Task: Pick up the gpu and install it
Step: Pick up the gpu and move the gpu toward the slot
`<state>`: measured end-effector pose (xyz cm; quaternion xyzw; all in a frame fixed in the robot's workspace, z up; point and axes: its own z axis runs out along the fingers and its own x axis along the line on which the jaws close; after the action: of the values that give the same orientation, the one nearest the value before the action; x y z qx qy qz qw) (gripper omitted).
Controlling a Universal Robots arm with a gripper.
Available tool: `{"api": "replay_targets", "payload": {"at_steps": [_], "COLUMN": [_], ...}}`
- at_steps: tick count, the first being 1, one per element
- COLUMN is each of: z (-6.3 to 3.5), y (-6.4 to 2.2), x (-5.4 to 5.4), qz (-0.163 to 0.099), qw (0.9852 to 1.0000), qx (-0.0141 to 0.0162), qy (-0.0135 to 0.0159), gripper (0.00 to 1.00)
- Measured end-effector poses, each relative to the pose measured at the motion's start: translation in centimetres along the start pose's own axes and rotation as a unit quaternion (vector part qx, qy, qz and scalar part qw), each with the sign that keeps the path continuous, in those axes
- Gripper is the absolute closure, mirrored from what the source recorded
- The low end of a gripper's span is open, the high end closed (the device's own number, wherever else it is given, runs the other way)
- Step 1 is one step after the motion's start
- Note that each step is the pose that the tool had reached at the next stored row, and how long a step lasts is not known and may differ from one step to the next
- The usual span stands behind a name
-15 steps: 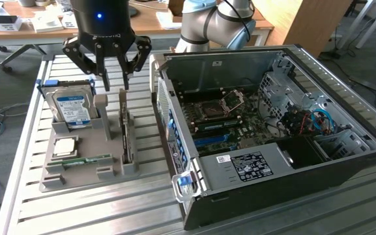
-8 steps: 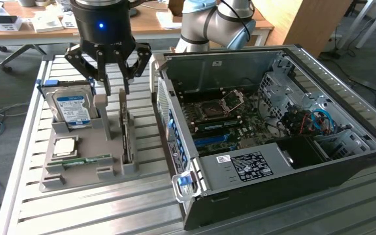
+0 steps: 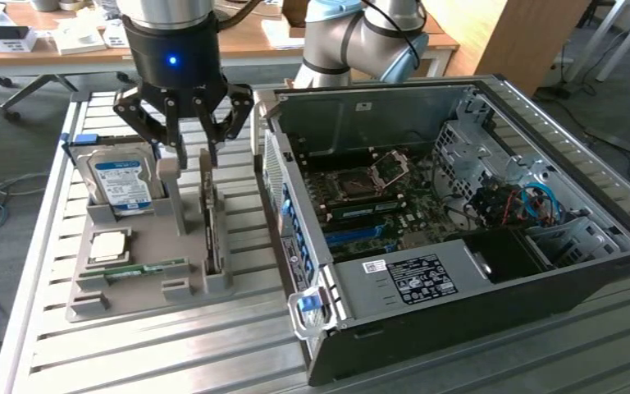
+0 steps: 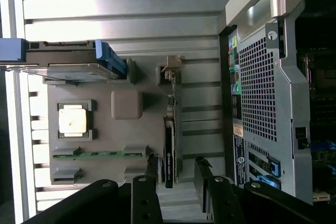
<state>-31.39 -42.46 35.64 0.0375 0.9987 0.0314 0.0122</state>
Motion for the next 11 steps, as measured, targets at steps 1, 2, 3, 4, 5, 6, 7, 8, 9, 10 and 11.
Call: {"api": "replay_targets", "payload": {"at_steps": [1,2,3,4,5,6,7,8,9,10,11], "z": [0.18,0.36,0.53,0.71,0.89,1.05,1.21,1.37,1.53,1.69,1.85], "y": [-0.01,-0.02,-0.04,-0.05,-0.06,-0.07,-0.08,-0.09,-0.1,-0.11,-0.12], "x": [0.0,0.0,0.0,0.0,0.0,0.0,0.0,0.0,0.0,0.0,0.0], "qz": [0.0,0.0,0.0,0.0,0.0,0.0,0.0,0.0,0.0,0.0,0.0], "qw": [1.0,1.0,1.0,1.0,1.0,1.0,1.0,1.0,1.0,1.0,1.0], "qx": [-0.0003,-0.0006,-0.0009,-0.0012,-0.0016,-0.002,-0.0024,-0.0029,-0.0033,-0.0036,-0.004], "qy": [0.0,0.0,0.0001,0.0001,0.0002,0.0002,0.0002,0.0002,0.0002,0.0003,0.0003], "gripper": [0.59,0.59,0.59,0.59,0.59,0.59,0.59,0.59,0.59,0.59,0.59]}}
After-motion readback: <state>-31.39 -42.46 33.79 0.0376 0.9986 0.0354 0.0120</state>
